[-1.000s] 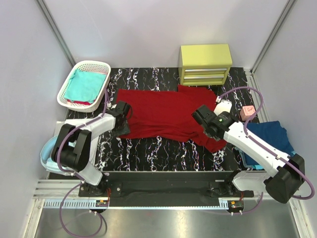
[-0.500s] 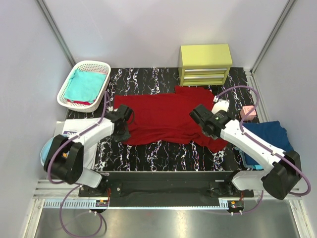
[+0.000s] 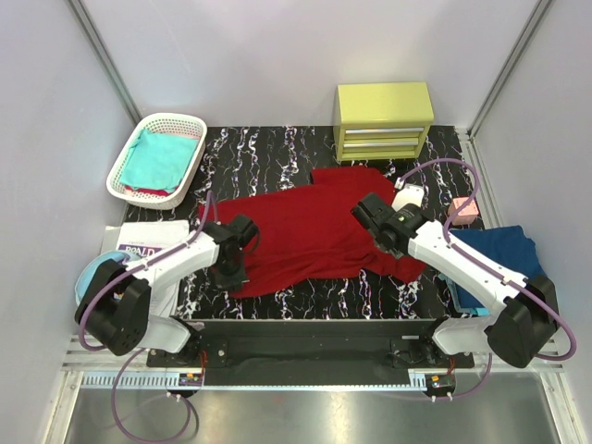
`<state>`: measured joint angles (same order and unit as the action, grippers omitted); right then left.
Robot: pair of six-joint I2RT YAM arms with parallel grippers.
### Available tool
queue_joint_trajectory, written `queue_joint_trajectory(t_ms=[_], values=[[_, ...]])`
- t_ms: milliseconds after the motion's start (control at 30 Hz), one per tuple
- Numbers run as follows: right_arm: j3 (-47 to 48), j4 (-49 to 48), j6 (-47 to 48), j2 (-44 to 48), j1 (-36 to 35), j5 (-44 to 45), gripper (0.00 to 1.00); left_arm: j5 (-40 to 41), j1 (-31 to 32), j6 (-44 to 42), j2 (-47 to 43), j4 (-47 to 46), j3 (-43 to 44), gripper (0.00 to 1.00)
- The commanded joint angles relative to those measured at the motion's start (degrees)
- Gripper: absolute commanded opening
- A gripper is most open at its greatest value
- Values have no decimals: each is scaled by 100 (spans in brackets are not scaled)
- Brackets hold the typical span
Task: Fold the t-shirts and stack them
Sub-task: Fold the flattened tshirt in 1/3 of the way
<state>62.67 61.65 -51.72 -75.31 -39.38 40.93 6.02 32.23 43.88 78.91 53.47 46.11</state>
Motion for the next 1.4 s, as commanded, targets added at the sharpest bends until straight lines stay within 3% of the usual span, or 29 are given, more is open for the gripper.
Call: queue_joint_trajectory(t_ms=[0,33,133,233,267,333,400,567,700,833,967,1133,1367], values=[[122,-74,13,60,-26,21,50,-321,231,174,-148,260,-84,0],[105,-65,13,60,-26,12,50,-330,292,165,-157,251,-76,0],[69,-74,31,78,-26,-14,50,-225,363,130,-253,251,91,21],[131,-74,180,78,-18,64,50,118,416,103,-508,278,460,55],[244,-91,241,69,-26,152,51,214,416,103,-709,286,565,75],[429,-135,443,-10,8,240,50,574,416,104,-833,260,873,90],[526,-363,758,-176,184,31,51,812,381,-10,-764,129,1171,99],[842,-1135,1392,-825,1359,-1049,49,751,38,-213,26,-336,1646,99],[1544,-1322,1805,-1731,1783,-1218,49,681,-182,-336,589,-592,1954,99],[2414,-1077,1543,-2716,2399,-1921,43,585,-278,-389,1011,-610,2174,98],[2233,-1241,1647,-2334,2330,-2062,41,356,-270,-336,819,-732,1964,98],[1381,-1331,1736,-1628,1725,-1887,43,215,-252,-257,625,-917,1472,97],[290,-1041,1210,-881,1081,-1738,45,136,-199,-336,581,-962,1304,96]])
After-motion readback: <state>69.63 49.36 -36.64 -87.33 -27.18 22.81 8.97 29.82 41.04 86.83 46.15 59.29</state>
